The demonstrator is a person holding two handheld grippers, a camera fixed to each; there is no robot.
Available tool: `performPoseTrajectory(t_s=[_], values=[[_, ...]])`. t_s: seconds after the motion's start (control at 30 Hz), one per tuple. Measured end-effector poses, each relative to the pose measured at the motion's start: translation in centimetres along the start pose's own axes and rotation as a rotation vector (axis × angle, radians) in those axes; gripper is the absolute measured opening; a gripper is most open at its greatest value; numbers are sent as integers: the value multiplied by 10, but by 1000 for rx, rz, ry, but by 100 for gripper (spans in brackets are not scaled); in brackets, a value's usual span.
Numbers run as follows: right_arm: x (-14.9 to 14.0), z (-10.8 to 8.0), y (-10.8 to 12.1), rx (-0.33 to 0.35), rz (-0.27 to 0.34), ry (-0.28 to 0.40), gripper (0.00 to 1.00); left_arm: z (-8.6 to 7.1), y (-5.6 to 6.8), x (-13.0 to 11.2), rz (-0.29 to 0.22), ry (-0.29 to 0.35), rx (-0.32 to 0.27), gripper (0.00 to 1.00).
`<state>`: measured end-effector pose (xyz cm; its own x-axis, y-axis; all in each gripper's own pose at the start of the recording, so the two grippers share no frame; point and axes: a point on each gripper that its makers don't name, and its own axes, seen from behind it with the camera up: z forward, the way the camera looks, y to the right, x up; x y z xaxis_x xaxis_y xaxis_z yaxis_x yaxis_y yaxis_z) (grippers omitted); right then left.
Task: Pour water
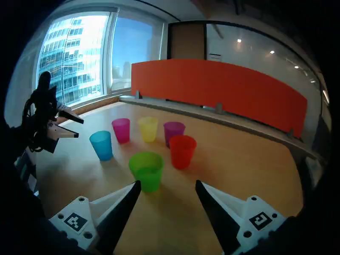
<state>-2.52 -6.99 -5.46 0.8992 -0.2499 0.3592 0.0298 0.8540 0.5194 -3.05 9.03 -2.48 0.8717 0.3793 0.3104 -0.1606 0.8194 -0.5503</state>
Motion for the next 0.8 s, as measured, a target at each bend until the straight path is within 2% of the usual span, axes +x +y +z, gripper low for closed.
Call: performPoseTrajectory(t_s=[0.37,0.57,0.8], values=[[24,-4,17,-120,33,105,99,-17,-39,33,-120,181,172,96],[39,-5,23,-180,35,159,99,-28,-54,42,-136,253,257,96],[56,-9,36,-271,60,241,99,-37,-65,46,-170,304,319,96]])
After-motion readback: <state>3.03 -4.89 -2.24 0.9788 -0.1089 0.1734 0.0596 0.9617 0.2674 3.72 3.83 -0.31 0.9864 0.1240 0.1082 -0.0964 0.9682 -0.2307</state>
